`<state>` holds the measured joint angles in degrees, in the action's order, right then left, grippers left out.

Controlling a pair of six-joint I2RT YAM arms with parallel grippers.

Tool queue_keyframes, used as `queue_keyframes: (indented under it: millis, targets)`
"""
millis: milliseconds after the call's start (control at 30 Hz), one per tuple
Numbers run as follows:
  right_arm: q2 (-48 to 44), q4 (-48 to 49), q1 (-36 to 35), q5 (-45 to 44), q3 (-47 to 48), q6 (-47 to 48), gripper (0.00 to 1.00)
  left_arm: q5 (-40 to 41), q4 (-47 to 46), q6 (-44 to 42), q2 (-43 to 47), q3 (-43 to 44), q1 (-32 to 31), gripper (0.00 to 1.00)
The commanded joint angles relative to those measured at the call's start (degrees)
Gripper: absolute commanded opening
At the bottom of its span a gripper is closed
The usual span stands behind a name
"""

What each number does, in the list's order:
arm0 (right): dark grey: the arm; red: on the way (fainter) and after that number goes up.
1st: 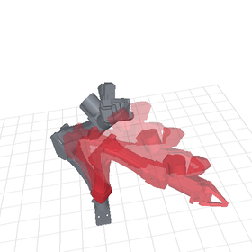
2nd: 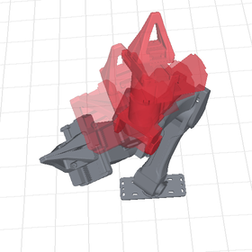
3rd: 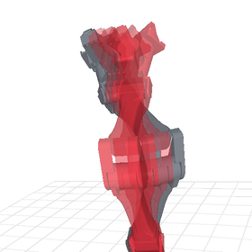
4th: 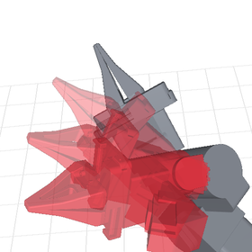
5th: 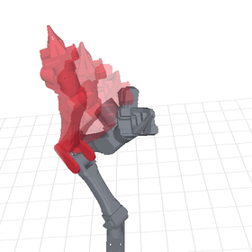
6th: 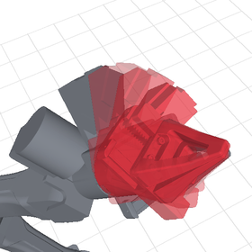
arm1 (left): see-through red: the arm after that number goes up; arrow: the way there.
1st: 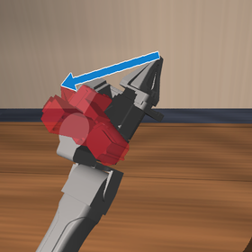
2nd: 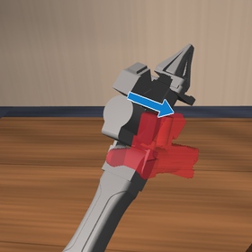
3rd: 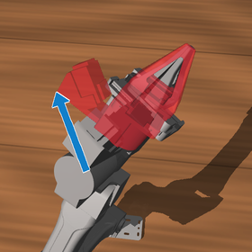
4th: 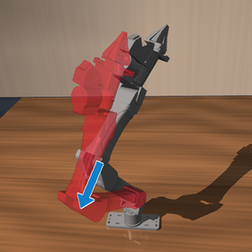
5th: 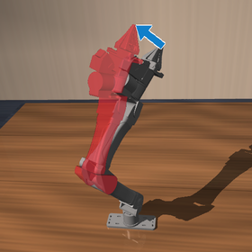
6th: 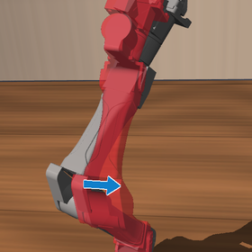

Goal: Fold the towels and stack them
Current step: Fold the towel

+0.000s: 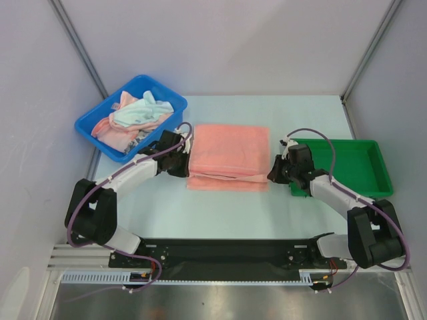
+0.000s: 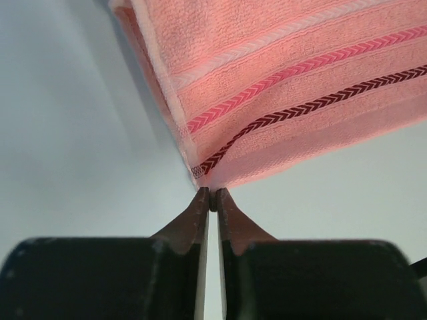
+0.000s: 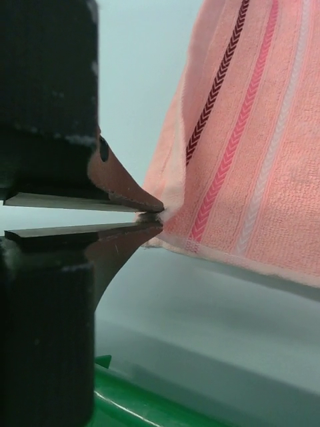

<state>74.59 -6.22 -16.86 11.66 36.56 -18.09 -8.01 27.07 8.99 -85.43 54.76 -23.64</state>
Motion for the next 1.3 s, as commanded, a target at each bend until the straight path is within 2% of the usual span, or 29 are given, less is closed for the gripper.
queue_keyframes:
  millis: [0,67,167,267,433,600,900,1000,1100,1267]
  targets:
    - [-1.9,-2.04,-0.71,-1.99,0.01,-0.81,0.16,1.16,2.02,1.82,0.79,-0.62,-0.36,0.15]
    - [-3.57,-4.75,-0.63,-2.95,0.71,-0.55,0.25,-1.38,2.63,1.73,0.88,-0.36,-0.44,0.28]
    - [-5.41,-8.98,-0.63,-4.62,3.43,-0.28,0.32,-4.63,4.39,1.29,2.45,0.52,-0.44,0.36]
    - [-5.24,-10.39,-0.72,-4.28,5.98,-0.72,0.34,-6.83,4.22,2.34,4.12,1.83,-0.44,0.41]
    - [-2.44,-8.2,-1.76,-2.78,6.16,-2.13,0.31,-8.95,2.11,5.24,2.29,2.11,-0.44,0.43]
    - [2.48,-8.46,-3.26,-4.89,5.99,-3.09,0.29,-3.16,2.12,8.4,-1.67,0.26,-0.44,0.41]
    - [6.53,-7.84,-4.67,-8.41,4.67,-4.24,0.29,-2.63,-2.99,11.22,-6.76,-0.97,-0.44,0.43]
    - [6.98,-7.76,-4.84,-9.37,4.49,-4.24,0.28,-1.57,-3.25,11.48,-8.26,-0.89,-0.44,0.39]
    - [7.5,-7.32,-4.76,-10.08,4.23,-4.06,0.28,-0.43,-2.99,11.75,-8.61,-0.8,-0.44,0.28]
    - [8.73,-6.79,-4.76,-9.73,4.31,-4.24,0.25,-0.25,-0.53,11.75,-8.09,0.78,-0.44,0.0]
